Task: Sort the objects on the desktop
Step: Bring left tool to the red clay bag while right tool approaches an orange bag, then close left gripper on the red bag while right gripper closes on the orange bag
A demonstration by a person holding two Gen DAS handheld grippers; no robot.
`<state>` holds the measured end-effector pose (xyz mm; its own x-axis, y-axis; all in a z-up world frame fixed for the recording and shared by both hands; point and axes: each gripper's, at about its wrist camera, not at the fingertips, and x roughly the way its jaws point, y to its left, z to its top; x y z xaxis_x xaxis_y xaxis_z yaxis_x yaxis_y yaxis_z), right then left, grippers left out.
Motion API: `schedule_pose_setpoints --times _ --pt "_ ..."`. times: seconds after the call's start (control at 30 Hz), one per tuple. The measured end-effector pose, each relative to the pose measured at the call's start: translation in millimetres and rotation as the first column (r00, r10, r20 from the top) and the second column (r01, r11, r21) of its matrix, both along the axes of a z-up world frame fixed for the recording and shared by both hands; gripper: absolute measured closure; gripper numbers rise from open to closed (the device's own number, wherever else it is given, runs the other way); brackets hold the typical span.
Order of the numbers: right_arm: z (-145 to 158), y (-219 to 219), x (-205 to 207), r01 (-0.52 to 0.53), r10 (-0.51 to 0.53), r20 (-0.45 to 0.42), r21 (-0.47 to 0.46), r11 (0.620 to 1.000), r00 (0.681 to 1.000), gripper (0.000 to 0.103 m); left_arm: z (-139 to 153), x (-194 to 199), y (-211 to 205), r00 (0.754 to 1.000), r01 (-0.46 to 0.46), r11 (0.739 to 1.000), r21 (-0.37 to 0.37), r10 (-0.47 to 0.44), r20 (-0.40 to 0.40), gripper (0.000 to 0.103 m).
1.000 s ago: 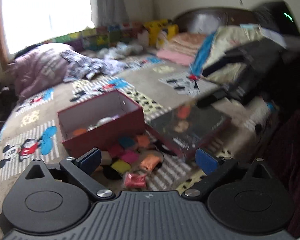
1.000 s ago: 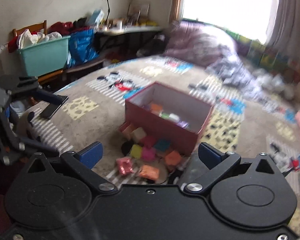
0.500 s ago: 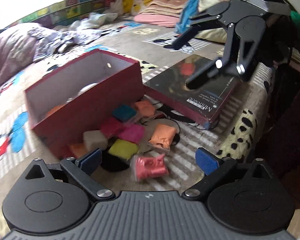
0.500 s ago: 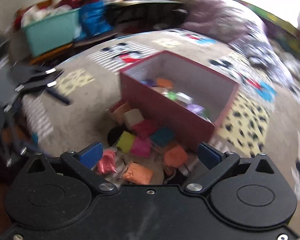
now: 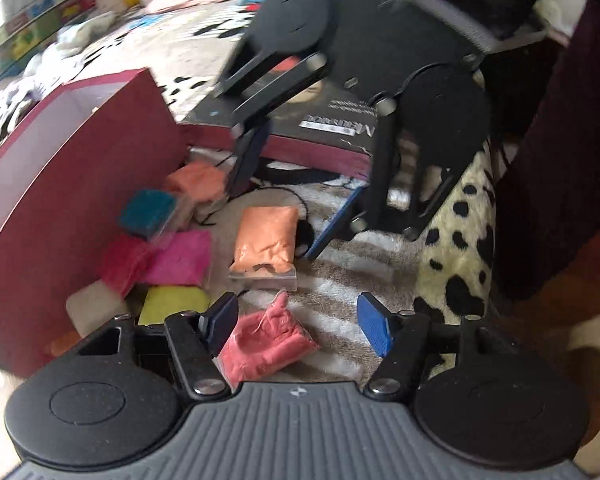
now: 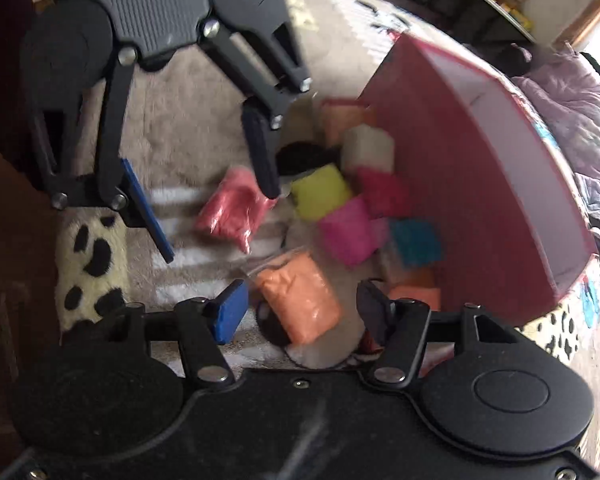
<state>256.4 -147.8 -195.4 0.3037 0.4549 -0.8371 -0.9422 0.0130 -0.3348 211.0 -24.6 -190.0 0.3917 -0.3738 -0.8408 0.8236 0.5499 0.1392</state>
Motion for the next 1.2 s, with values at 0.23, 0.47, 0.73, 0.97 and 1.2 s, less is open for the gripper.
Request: schedule_pose_setpoints --times 0.23,0.47,0.73,0.97,1.2 --pt "-12 10 4 -0.013 0.013 0.015 -0.018 1.000 1.000 0.029 -15 16 -3 0.999 0.000 0.998 0.070 0.002 -0.037 0.037" --pt "0 6 19 0.067 -0.077 -0.122 -0.086 0.994 0.990 0.025 -4 5 18 0.983 -0.048 0.993 0.105 0.066 -0.174 0.037" --pt "11 -12 16 0.036 -0.046 -0.095 -0.102 0.994 0.994 0.026 10 -25 44 0.999 0.025 0.992 0.123 -0.020 -0.042 0.037" --pt "11 2 16 -0.011 0.006 -0.052 -0.089 0.996 0.999 0.026 -15 -16 25 0.995 0.095 0.975 0.201 -0.087 -0.047 0.037" --pt "17 1 47 0.181 -0.201 -0.266 -0.098 0.979 0.943 0.039 -16 19 37 0.954 -0.222 0.967 0.128 0.242 -0.178 0.045"
